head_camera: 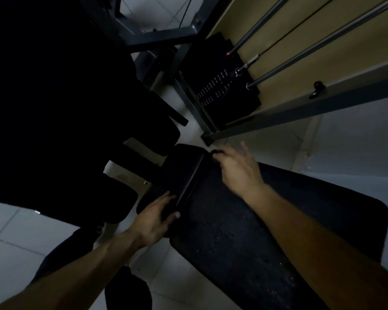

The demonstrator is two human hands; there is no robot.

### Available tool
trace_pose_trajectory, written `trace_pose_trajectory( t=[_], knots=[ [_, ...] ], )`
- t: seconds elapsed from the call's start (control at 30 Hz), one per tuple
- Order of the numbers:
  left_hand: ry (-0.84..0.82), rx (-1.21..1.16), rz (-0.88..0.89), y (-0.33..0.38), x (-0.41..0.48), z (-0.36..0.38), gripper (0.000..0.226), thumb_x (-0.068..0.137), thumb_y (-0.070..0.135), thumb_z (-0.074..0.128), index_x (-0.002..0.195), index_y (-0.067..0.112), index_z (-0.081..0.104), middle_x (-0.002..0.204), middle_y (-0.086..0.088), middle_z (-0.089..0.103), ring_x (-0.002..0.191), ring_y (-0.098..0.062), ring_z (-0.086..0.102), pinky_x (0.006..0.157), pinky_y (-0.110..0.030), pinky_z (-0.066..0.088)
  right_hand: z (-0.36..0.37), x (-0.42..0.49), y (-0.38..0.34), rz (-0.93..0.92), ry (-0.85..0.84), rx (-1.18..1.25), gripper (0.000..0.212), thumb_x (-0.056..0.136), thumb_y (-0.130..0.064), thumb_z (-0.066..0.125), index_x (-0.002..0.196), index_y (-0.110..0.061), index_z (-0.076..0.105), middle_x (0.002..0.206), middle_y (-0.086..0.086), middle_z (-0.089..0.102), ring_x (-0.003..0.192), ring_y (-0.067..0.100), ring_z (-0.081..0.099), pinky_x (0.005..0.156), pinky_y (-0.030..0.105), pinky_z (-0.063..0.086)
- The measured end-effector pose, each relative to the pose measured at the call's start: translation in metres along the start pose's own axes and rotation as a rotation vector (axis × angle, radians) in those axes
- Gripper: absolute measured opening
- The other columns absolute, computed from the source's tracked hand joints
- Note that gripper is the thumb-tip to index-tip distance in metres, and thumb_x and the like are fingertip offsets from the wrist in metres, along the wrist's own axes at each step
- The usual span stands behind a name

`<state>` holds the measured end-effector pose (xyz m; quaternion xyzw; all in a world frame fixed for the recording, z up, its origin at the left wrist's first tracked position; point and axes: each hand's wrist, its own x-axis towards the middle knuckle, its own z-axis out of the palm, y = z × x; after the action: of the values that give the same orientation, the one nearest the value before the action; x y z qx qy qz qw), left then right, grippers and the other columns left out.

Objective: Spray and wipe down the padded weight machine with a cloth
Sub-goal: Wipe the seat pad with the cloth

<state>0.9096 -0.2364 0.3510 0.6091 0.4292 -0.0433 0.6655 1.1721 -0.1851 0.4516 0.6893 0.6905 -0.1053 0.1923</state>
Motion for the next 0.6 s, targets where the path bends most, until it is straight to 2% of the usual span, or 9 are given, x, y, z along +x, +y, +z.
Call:
trace_pose_trajectory(
  t=[0.07, 0.13, 0.23, 0.27, 0.3, 0.37, 0.43, 0.5, 0.6],
  knots=[
    [0.06, 0.063, 0.002, -0.005, -0.005, 0.007, 0.062, 0.101, 0.036, 0.061, 0.156, 0.023, 0.037, 0.167, 0.001, 0.023, 0.155, -0.016, 0.019, 0.123, -0.029, 0.02, 0.002, 0.006, -0.012, 0.07, -0.037, -0.016, 0.046, 0.09, 0.001, 0.063, 0.134, -0.011, 0.065, 0.148, 0.014, 0.054, 0.139, 0.038, 0.045, 0.124, 0.045, 0.022],
    [0.138, 0.105, -0.016, -0.006, -0.013, 0.016, 0.064, 0.097, 0.024, 0.067, 0.154, 0.02, 0.04, 0.164, -0.002, 0.03, 0.153, -0.018, 0.025, 0.121, -0.029, 0.024, 0.01, -0.01, -0.033, 0.016, -0.067, 0.031, 0.045, 0.088, 0.004, 0.063, 0.131, -0.008, 0.067, 0.144, 0.017, 0.056, 0.138, 0.041, 0.045, 0.122, 0.043, 0.027],
    [0.273, 0.077, -0.062, -0.008, -0.032, 0.032, 0.057, 0.092, 0.016, 0.069, 0.146, 0.018, 0.052, 0.153, -0.002, 0.047, 0.141, -0.022, 0.045, 0.113, -0.029, 0.035, 0.031, -0.056, -0.063, -0.281, -0.113, 0.162, 0.044, 0.067, 0.009, 0.079, 0.108, -0.006, 0.078, 0.117, 0.018, 0.07, 0.111, 0.04, 0.066, 0.109, 0.049, 0.047],
    [0.316, 0.06, -0.074, -0.007, -0.038, 0.037, 0.051, 0.092, 0.017, 0.067, 0.142, 0.018, 0.056, 0.148, -0.002, 0.051, 0.136, -0.023, 0.05, 0.109, -0.029, 0.039, 0.035, -0.07, -0.073, -0.394, -0.15, 0.196, 0.045, 0.064, 0.008, 0.082, 0.107, -0.007, 0.079, 0.115, 0.017, 0.072, 0.108, 0.038, 0.069, 0.107, 0.05, 0.048],
    [0.34, 0.05, -0.084, -0.007, -0.042, 0.04, 0.047, 0.092, 0.022, 0.065, 0.139, 0.019, 0.06, 0.144, -0.003, 0.056, 0.131, -0.025, 0.055, 0.103, -0.029, 0.042, 0.034, -0.081, -0.082, -0.482, -0.224, 0.221, 0.046, 0.071, 0.007, 0.081, 0.114, -0.008, 0.077, 0.124, 0.017, 0.069, 0.114, 0.036, 0.067, 0.112, 0.049, 0.044],
    [0.368, 0.049, -0.069, -0.006, -0.045, 0.045, 0.048, 0.087, 0.033, 0.058, 0.132, 0.017, 0.065, 0.133, -0.006, 0.063, 0.12, -0.027, 0.061, 0.094, -0.027, 0.044, 0.033, -0.093, -0.091, -0.62, -0.39, 0.182, 0.046, 0.094, -0.001, 0.064, 0.138, -0.014, 0.064, 0.151, 0.011, 0.053, 0.14, 0.027, 0.048, 0.127, 0.043, 0.021],
    [0.395, 0.083, -0.052, -0.007, -0.044, 0.047, 0.045, 0.088, 0.032, 0.059, 0.129, 0.016, 0.067, 0.129, -0.007, 0.065, 0.116, -0.026, 0.063, 0.092, -0.027, 0.045, 0.025, -0.088, -0.079, -0.686, -0.48, 0.1, 0.049, 0.101, -0.008, 0.054, 0.148, -0.023, 0.055, 0.162, 0.001, 0.039, 0.15, 0.015, 0.032, 0.13, 0.037, 0.004],
    [0.437, 0.129, -0.064, -0.011, -0.046, 0.049, 0.039, 0.093, 0.026, 0.064, 0.132, 0.02, 0.065, 0.133, -0.002, 0.063, 0.119, -0.022, 0.061, 0.094, -0.03, 0.048, 0.008, -0.07, -0.059, -0.652, -0.47, 0.055, 0.049, 0.102, -0.01, 0.053, 0.147, -0.028, 0.055, 0.164, -0.004, 0.036, 0.152, 0.01, 0.027, 0.128, 0.034, 0.0],
    [0.46, 0.154, -0.105, -0.019, -0.045, 0.048, 0.041, 0.095, 0.03, 0.065, 0.137, 0.028, 0.061, 0.14, 0.006, 0.058, 0.125, -0.018, 0.057, 0.097, -0.034, 0.05, -0.003, -0.034, -0.022, -0.404, -0.301, 0.0, 0.05, 0.1, -0.009, 0.056, 0.145, -0.03, 0.057, 0.163, -0.004, 0.038, 0.15, 0.013, 0.033, 0.128, 0.036, 0.006]
  ],
)
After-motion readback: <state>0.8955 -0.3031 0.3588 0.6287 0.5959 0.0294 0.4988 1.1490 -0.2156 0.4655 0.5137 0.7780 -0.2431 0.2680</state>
